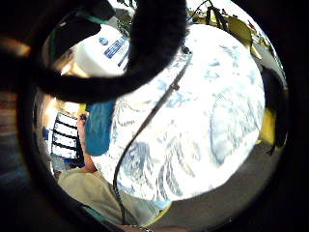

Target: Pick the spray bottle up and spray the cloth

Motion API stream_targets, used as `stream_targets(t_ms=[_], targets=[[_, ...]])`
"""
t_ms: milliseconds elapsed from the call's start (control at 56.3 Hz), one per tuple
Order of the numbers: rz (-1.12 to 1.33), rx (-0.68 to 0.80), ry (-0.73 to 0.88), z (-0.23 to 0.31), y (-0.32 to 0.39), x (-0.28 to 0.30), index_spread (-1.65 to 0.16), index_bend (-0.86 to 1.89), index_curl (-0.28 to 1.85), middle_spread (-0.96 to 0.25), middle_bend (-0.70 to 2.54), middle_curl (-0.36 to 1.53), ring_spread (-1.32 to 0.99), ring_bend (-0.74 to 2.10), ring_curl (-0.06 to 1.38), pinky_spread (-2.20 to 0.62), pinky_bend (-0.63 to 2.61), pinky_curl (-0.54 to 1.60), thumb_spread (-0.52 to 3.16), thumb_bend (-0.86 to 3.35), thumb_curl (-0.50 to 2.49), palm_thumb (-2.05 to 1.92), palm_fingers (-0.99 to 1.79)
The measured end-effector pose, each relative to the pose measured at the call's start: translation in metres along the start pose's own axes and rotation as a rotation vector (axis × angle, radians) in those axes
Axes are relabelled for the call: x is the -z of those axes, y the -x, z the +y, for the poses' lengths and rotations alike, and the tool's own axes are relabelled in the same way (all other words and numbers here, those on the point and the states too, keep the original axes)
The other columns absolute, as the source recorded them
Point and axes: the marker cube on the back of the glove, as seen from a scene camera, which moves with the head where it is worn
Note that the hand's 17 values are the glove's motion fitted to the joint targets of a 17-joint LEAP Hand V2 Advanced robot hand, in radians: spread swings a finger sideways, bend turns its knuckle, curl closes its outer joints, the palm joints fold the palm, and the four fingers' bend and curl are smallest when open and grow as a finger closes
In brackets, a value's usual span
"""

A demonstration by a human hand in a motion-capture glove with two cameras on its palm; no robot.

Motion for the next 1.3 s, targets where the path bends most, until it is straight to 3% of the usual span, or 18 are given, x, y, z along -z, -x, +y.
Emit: stream_targets(t_ms=[373, 586, 728, 958, 1047, 1118, 1296], targets=[[-0.225, 0.026, -0.028, -0.107, -0.017, -0.027, -0.21, 0.11, 0.22, 0.07, 0.23, 0.36, -0.02, 0.48, 0.35, 0.16, 0.39, 0.34, 0.87, -0.02, 0.41, 0.89, 0.35], [-0.227, 0.058, -0.012, -0.140, -0.020, -0.052, -0.20, 0.09, 0.20, 0.04, 0.23, 0.36, -0.05, 0.55, 0.36, 0.08, 0.38, 0.34, 0.80, -0.03, 0.41, 0.89, 0.39], [-0.230, 0.001, 0.015, -0.152, -0.017, -0.060, -0.19, 0.09, 0.18, 0.04, 0.24, 0.37, -0.07, 0.57, 0.37, 0.05, 0.39, 0.35, 0.81, -0.04, 0.40, 0.84, 0.42], [-0.379, -0.235, 0.013, -0.147, 0.013, -0.053, -0.21, 0.22, 0.29, -0.04, 0.37, 0.41, -0.09, 0.53, 0.35, 0.01, 0.20, 0.30, 0.86, 0.01, 0.42, 0.89, 1.07], [-0.404, -0.174, -0.040, -0.136, 0.023, -0.039, -0.23, 0.22, 0.34, -0.10, 0.53, 0.48, -0.12, 0.59, 0.40, -0.05, 0.23, 0.33, 0.71, 0.02, 0.49, 1.00, 1.33], [-0.425, -0.110, -0.050, -0.129, 0.039, -0.019, -0.24, 0.25, 0.38, -0.13, 0.56, 0.50, -0.14, 0.59, 0.42, -0.10, 0.29, 0.36, 0.64, 0.00, 0.52, 1.01, 1.35], [-0.267, 0.041, 0.102, -0.121, 0.105, 0.024, -0.25, 0.36, 0.46, -0.17, 0.62, 0.54, -0.17, 0.64, 0.46, -0.18, 0.34, 0.40, 0.52, -0.02, 0.60, 1.00, 1.38]])
